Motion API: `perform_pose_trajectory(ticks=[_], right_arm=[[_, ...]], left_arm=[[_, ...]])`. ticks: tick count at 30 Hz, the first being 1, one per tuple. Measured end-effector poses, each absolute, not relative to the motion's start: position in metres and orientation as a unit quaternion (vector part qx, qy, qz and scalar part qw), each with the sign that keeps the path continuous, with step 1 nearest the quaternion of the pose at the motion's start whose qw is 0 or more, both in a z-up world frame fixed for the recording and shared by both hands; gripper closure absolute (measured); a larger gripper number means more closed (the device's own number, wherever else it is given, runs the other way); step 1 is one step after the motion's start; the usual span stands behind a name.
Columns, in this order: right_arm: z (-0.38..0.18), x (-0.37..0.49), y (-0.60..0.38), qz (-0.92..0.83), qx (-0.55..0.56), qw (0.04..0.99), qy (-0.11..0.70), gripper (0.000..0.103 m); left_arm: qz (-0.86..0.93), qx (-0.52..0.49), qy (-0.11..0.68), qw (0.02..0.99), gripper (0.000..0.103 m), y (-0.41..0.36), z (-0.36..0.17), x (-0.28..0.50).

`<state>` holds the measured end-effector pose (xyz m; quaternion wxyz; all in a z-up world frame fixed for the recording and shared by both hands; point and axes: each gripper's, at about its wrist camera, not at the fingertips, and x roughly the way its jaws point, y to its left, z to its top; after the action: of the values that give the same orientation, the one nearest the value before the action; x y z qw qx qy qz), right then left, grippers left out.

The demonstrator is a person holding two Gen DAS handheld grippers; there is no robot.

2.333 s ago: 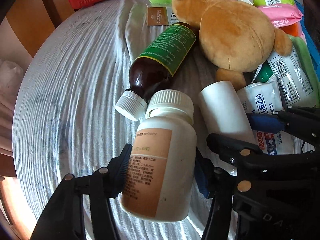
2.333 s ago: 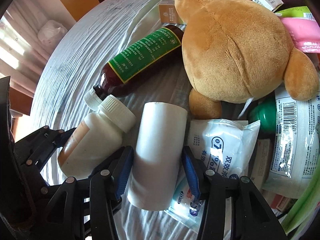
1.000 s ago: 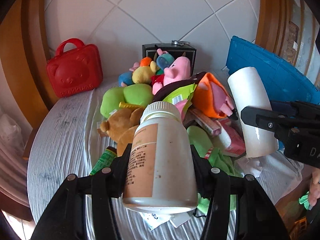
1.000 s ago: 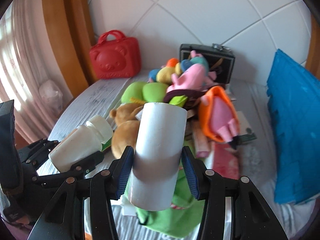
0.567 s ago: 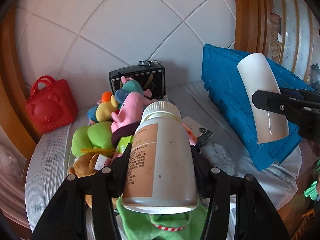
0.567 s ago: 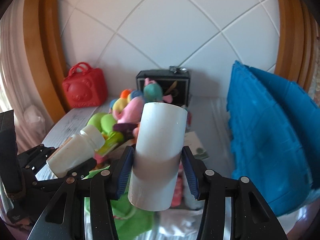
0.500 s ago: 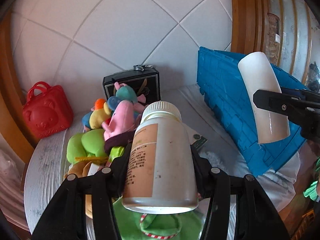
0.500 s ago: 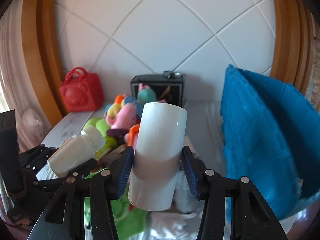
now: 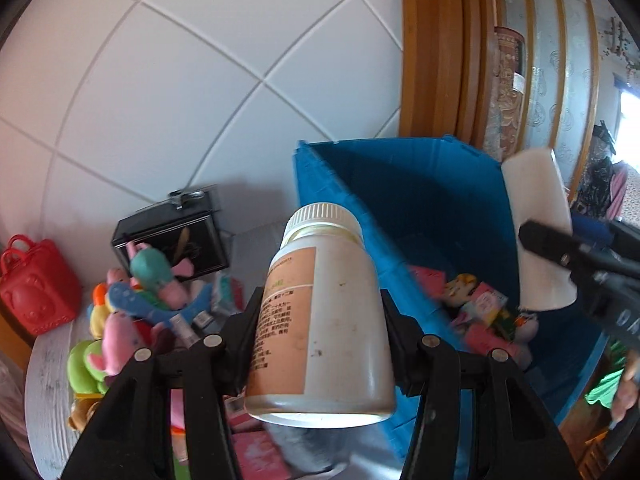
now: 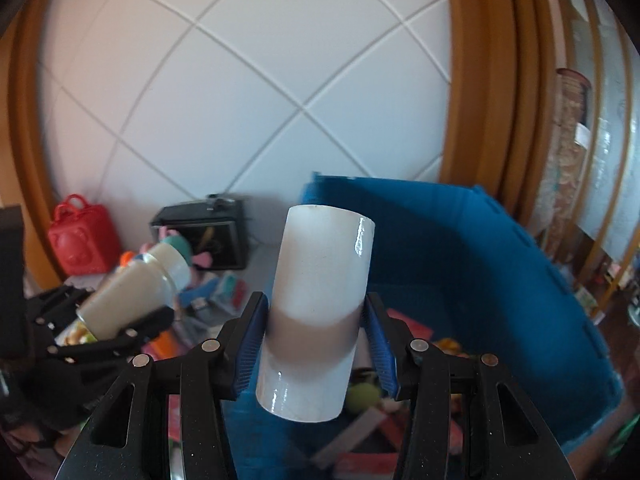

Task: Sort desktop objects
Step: 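Lift the bottle and paper roll and carry both over the blue crate, then open both tools to drop the bottle and paper roll into the crate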

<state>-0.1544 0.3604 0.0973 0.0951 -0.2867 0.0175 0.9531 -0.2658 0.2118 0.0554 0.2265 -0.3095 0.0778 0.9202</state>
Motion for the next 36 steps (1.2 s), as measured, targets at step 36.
perform_pose_trajectory(ticks=[36], right_arm=[[0.017,-0.178,0.515,0.872,-0.425,0.239,0.035,0.075]], left_arm=[[0.818,-0.475,0.179,0.271,0.045,0.415,0.001,-0.297]])
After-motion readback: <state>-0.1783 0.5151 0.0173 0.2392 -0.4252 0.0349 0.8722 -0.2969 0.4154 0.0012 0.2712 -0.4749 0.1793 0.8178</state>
